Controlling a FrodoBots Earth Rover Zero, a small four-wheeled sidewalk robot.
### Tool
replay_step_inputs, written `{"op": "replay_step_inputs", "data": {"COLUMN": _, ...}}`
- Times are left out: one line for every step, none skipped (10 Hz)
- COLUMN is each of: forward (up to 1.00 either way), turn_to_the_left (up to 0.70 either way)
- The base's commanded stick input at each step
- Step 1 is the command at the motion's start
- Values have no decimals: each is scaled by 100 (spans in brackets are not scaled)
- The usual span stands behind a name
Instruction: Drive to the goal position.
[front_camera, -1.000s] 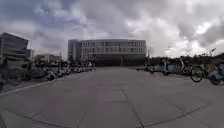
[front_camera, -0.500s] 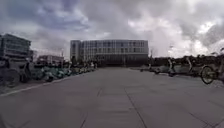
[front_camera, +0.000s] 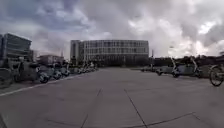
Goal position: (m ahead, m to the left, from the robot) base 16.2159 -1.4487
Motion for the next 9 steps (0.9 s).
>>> {"op": "replay_step_inputs", "data": {"forward": 70, "turn_to_the_left": 0}}
{"op": "replay_step_inputs", "data": {"forward": 70, "turn_to_the_left": 0}}
{"op": "replay_step_inputs", "data": {"forward": 70, "turn_to_the_left": 0}}
{"op": "replay_step_inputs", "data": {"forward": 70, "turn_to_the_left": 0}}
{"op": "replay_step_inputs", "data": {"forward": 70, "turn_to_the_left": 0}}
{"op": "replay_step_inputs", "data": {"forward": 70, "turn_to_the_left": 0}}
{"op": "replay_step_inputs", "data": {"forward": 70, "turn_to_the_left": 0}}
{"op": "replay_step_inputs", "data": {"forward": 70, "turn_to_the_left": 0}}
{"op": "replay_step_inputs", "data": {"forward": 70, "turn_to_the_left": 0}}
